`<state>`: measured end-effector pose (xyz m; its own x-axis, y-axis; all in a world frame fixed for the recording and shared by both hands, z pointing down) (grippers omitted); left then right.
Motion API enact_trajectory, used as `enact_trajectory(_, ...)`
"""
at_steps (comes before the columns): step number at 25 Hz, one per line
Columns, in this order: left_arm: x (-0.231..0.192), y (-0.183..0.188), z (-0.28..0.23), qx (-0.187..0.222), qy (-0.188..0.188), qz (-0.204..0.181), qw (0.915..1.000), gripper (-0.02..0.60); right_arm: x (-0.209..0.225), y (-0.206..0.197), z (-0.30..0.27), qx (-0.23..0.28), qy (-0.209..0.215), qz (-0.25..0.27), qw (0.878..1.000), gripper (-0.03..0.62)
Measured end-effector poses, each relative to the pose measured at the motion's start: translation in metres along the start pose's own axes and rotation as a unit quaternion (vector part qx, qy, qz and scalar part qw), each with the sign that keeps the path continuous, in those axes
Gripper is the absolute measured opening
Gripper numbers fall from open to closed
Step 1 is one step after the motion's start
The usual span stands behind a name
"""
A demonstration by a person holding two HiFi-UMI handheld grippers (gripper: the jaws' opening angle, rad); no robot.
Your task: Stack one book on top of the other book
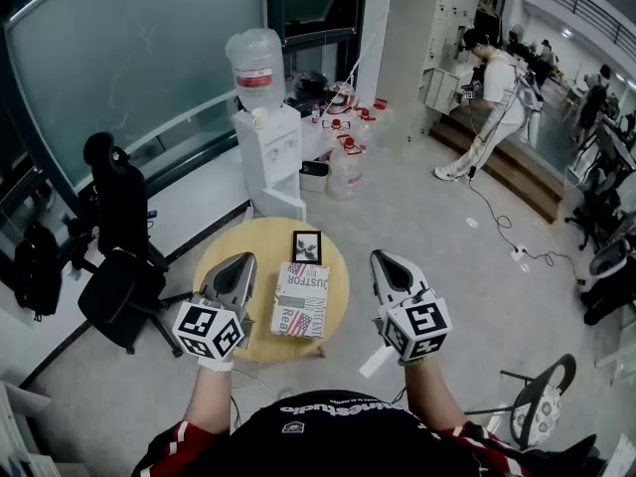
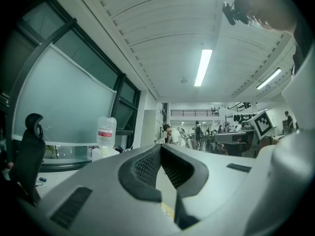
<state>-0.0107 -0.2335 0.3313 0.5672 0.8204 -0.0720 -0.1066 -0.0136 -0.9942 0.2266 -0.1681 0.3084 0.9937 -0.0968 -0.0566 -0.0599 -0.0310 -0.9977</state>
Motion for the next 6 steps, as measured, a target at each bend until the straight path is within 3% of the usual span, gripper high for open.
enact_trajectory(6,0.0021,-0.0002,-0.0015,0.001,0.0,-0.002,1.0,0.015,0.0033,-0.0016,0.0012,0.001,-0.002,-0.003,1.0,0.028)
Point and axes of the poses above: the fingertips, and each gripper's own axes: z backward along the fingers, x to its right, y out of its top, the point moved 2 cm from there along z, backward along the fingers, and after that the axes turned 9 degrees about -y, right-handed, at the moved point
